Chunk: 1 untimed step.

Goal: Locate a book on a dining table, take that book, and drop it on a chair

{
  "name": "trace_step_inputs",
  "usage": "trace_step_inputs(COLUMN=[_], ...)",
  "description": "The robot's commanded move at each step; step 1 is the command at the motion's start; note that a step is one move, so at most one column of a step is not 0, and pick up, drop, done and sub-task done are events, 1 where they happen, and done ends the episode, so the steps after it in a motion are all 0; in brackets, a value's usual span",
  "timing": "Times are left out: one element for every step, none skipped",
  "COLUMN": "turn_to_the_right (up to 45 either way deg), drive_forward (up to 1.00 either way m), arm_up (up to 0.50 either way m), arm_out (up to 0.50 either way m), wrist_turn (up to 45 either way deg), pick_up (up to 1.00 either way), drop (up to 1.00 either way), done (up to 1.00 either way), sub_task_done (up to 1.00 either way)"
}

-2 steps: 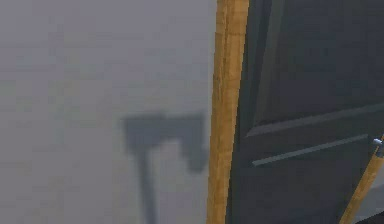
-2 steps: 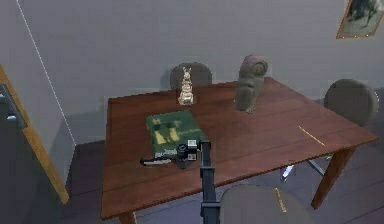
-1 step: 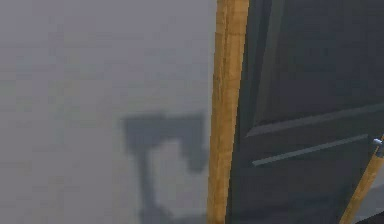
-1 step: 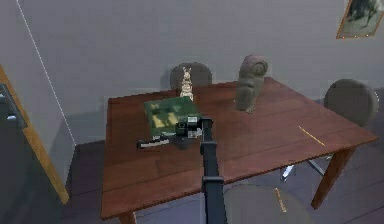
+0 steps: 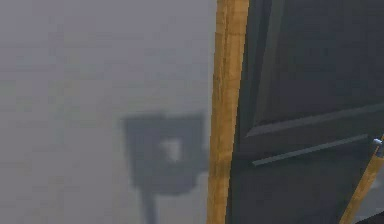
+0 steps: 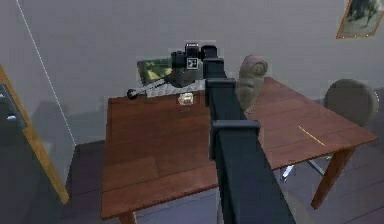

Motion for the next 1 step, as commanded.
trace_step_inputs(turn_to_the_right=[0.0], drive_forward=[0.00], arm_up=[0.00], arm_out=[0.00], wrist_turn=[-45.0], pick_up=[0.00], drop=[0.00], done=[0.00], sub_task_done=[0.00])
